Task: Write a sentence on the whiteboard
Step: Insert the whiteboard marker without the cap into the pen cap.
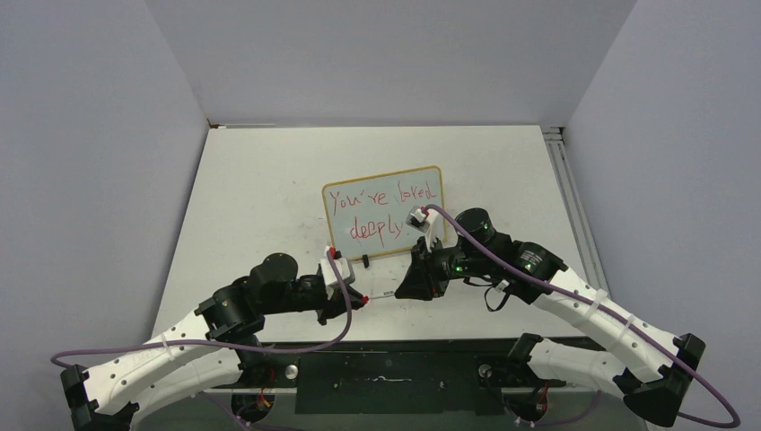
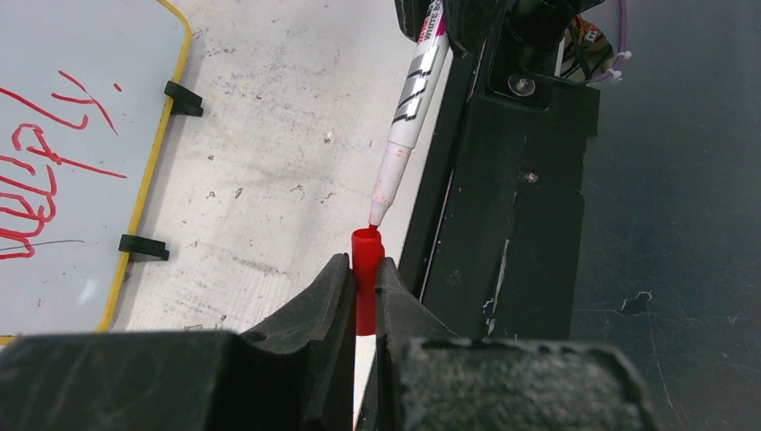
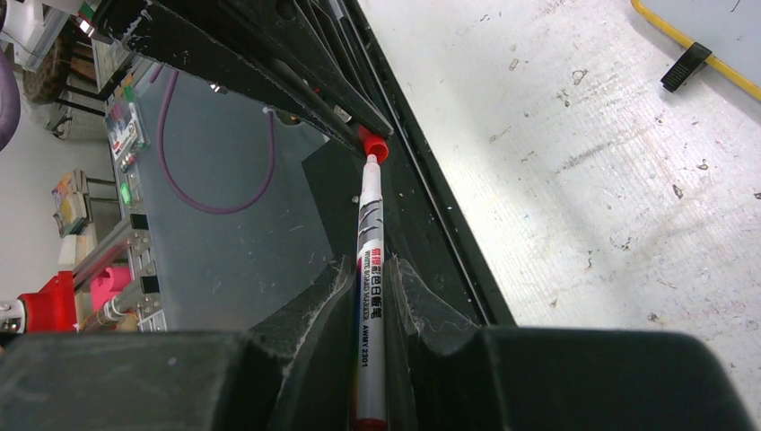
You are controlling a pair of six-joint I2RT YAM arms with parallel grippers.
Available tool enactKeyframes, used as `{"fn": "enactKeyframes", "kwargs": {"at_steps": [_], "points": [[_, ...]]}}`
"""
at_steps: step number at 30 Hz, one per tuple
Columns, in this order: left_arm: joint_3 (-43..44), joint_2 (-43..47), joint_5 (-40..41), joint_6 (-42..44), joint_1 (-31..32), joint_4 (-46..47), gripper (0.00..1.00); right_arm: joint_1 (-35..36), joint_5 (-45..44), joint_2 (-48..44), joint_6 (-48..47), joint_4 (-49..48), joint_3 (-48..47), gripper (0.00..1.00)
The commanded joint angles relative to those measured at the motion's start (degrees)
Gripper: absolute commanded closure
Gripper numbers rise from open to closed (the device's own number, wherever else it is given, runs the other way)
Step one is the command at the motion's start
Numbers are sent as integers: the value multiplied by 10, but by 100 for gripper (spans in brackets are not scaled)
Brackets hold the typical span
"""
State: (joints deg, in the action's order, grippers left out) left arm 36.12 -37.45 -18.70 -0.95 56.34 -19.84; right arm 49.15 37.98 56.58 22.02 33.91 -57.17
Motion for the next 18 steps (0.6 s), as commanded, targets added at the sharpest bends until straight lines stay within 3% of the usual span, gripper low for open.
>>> {"fn": "enactKeyframes", "kwargs": {"at_steps": [1,18], "points": [[1,10,-9,6,4,28,100,-2,8,0,-7,-20,4,95],[-5,29,-18,22,20,33,100,-2,59,22,-2,-27,2,95]]}}
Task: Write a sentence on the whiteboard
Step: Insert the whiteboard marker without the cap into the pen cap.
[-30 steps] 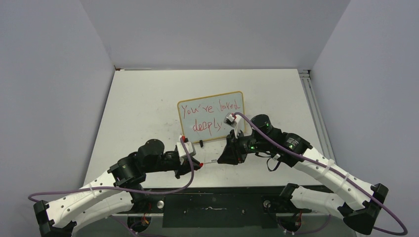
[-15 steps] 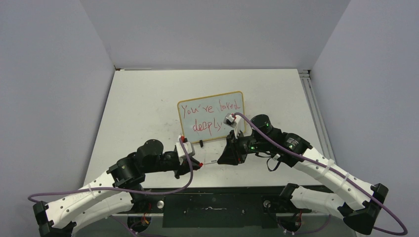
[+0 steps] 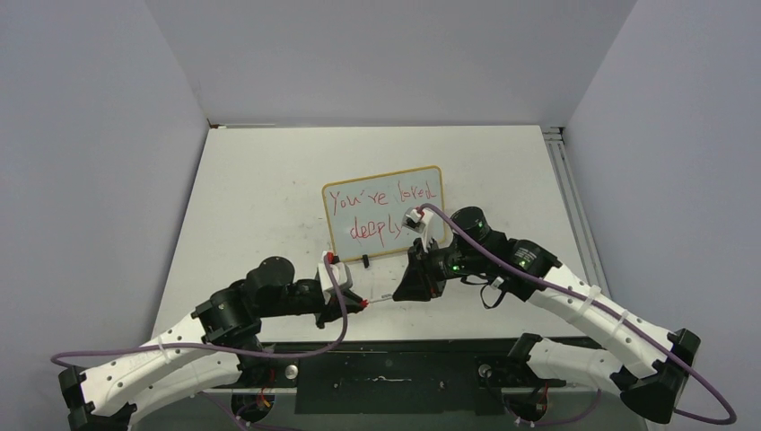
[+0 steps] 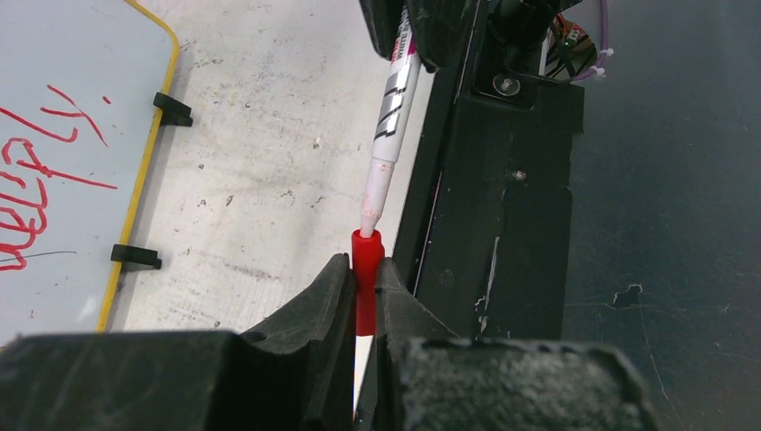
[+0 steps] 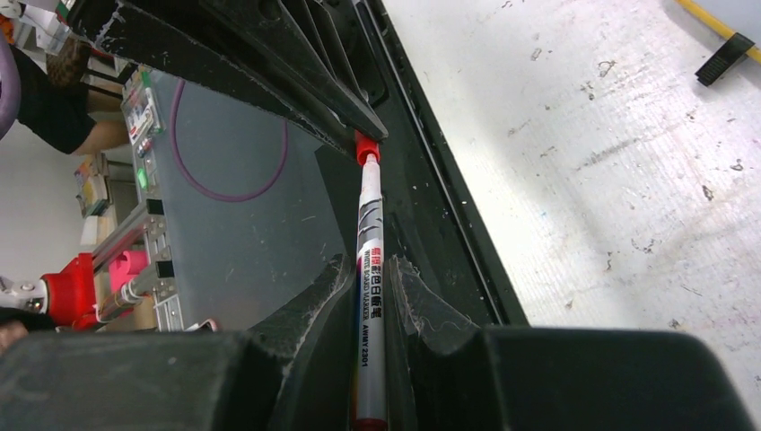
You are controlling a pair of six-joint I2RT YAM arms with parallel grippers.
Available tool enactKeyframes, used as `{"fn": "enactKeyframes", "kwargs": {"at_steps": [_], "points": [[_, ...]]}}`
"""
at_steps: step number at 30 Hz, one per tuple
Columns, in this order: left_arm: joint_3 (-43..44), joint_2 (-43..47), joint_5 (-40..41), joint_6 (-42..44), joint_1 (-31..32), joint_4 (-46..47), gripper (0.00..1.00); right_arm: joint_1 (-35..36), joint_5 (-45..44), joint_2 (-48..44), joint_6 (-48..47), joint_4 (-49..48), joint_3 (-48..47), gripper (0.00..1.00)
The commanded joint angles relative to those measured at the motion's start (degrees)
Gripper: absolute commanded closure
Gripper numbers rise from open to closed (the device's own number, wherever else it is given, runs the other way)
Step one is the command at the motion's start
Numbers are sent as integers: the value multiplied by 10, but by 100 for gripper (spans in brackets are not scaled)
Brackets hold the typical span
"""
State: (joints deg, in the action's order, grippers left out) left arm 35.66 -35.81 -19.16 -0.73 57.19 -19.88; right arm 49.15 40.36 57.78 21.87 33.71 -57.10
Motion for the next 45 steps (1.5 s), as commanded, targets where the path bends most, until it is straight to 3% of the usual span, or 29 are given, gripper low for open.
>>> {"fn": "enactKeyframes", "kwargs": {"at_steps": [1,15,33,38,45], "points": [[-1,14,-13,20,14,34,100,-2,40,11,-1,-26,2,95],[33,-8,-28,39,39,15,100,-2,125,65,-14,-36,21,95],[106,-67,3,28,41,-18,100,1,113,0,83,-217,136,95],[109,-50,28,14,41,-31,76,0,105,-26,105,-241,162,95],[143,-42,49,-13,40,-45,35,0,81,-53,117,-258,186,95]]}}
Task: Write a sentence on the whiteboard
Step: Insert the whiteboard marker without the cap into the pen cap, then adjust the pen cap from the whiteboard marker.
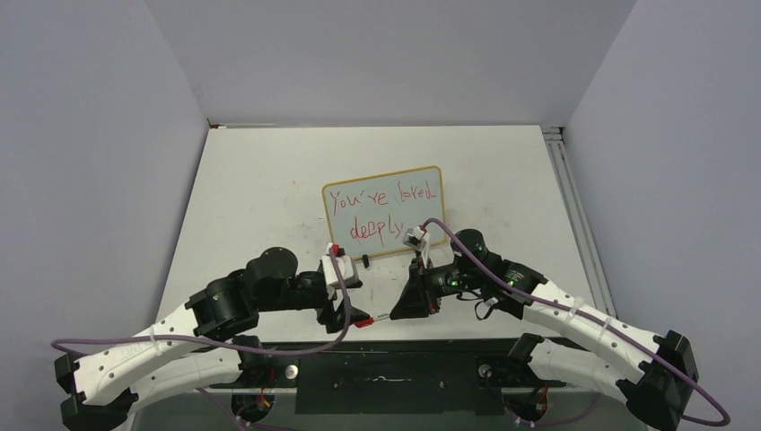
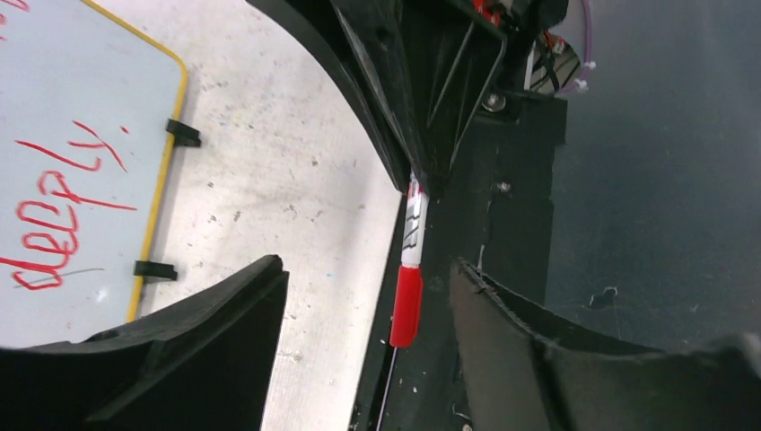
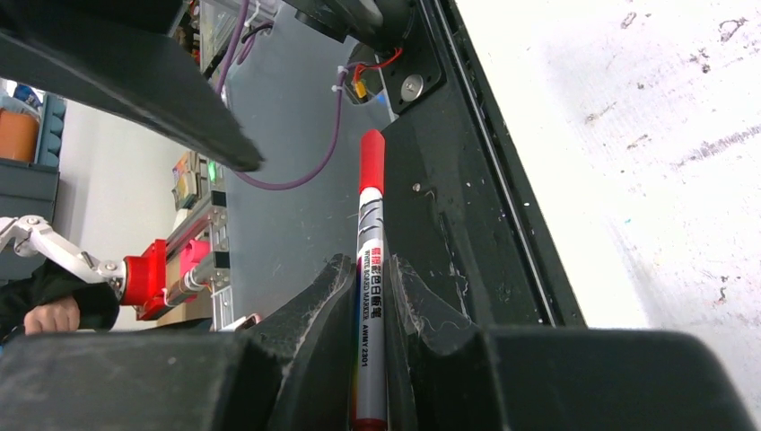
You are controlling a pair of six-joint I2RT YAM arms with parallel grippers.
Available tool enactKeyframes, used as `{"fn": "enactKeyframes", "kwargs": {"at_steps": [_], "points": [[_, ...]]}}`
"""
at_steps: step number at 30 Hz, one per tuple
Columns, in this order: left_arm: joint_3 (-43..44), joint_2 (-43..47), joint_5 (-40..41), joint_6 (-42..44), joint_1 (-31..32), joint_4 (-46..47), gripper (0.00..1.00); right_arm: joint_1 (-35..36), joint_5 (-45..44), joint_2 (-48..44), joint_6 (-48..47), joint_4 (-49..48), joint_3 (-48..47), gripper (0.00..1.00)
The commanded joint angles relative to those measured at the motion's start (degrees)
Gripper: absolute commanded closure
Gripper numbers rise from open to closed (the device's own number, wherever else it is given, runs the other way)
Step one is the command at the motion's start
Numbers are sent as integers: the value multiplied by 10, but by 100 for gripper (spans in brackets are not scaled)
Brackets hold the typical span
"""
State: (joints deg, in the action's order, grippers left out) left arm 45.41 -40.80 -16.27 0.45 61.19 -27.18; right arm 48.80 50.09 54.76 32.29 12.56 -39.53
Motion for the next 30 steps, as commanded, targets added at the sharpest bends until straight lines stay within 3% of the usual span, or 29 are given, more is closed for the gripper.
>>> {"fn": "enactKeyframes", "kwargs": {"at_steps": [1,8,18,30], "points": [[50,7,26,-36,-1,30,31,3,-23,-28,16,-50,12,95],[43,10,59,-188,-38,84,25,-3,-108,-95,49,-84,20,95],[-37,29,-111,-400,-213,307,22,-6,-163,-175,109,-189,56,95],[-44,29,-181,-444,-217,308,26,-5,-188,-193,121,-277,62,95]]}}
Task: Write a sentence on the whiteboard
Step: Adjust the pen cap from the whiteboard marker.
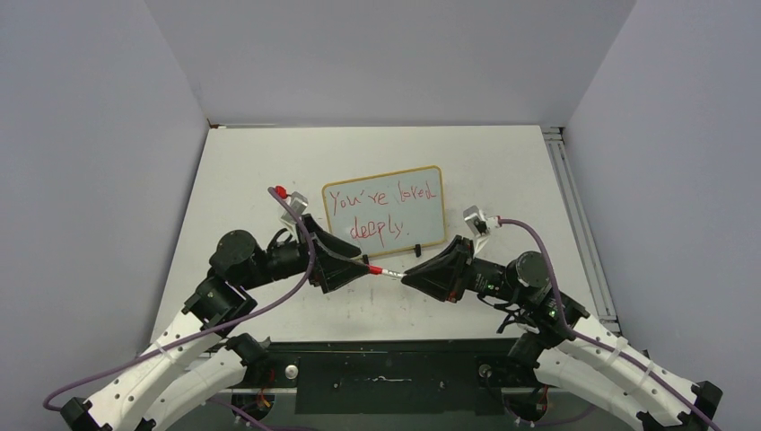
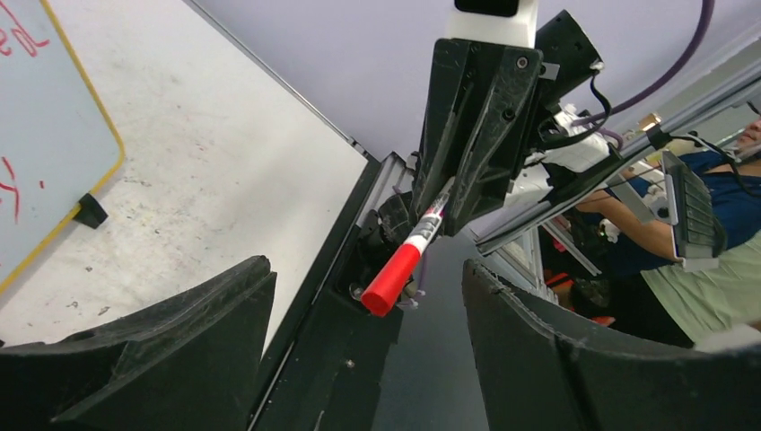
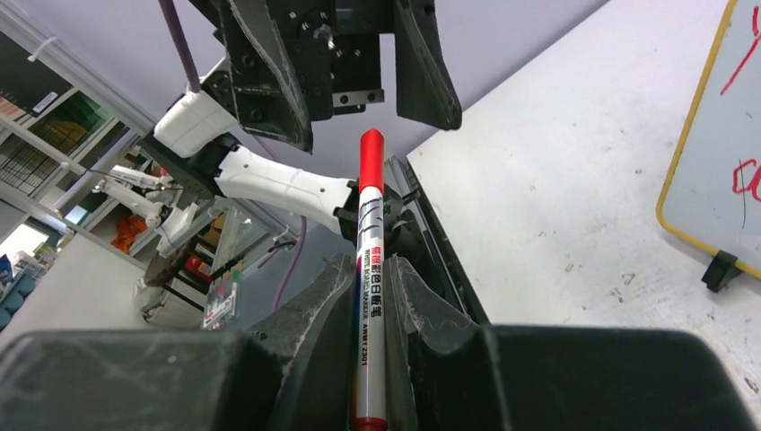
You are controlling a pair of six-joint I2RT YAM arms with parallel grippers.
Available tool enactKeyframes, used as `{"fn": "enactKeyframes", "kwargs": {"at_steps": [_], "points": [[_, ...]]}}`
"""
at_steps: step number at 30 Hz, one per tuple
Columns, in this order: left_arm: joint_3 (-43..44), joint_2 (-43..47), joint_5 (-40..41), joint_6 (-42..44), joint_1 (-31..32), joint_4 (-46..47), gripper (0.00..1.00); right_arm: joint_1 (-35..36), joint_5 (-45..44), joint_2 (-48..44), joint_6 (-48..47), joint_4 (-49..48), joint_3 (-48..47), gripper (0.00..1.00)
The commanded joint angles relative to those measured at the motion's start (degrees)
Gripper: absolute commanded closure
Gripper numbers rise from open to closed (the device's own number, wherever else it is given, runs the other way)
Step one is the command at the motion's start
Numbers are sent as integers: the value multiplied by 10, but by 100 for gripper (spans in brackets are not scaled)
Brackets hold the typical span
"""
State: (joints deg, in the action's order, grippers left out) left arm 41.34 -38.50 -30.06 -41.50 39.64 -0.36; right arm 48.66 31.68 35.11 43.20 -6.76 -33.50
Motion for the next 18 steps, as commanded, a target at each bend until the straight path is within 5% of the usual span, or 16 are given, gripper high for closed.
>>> {"fn": "enactKeyframes", "kwargs": {"at_steps": [1,18], "points": [[-6,6,-50,-30,-2,46,26,-5,2,8,14,-94,1,95],[-7,11,-73,-68,-2,75,54,-4,29,38,37,-145,9,95]]}}
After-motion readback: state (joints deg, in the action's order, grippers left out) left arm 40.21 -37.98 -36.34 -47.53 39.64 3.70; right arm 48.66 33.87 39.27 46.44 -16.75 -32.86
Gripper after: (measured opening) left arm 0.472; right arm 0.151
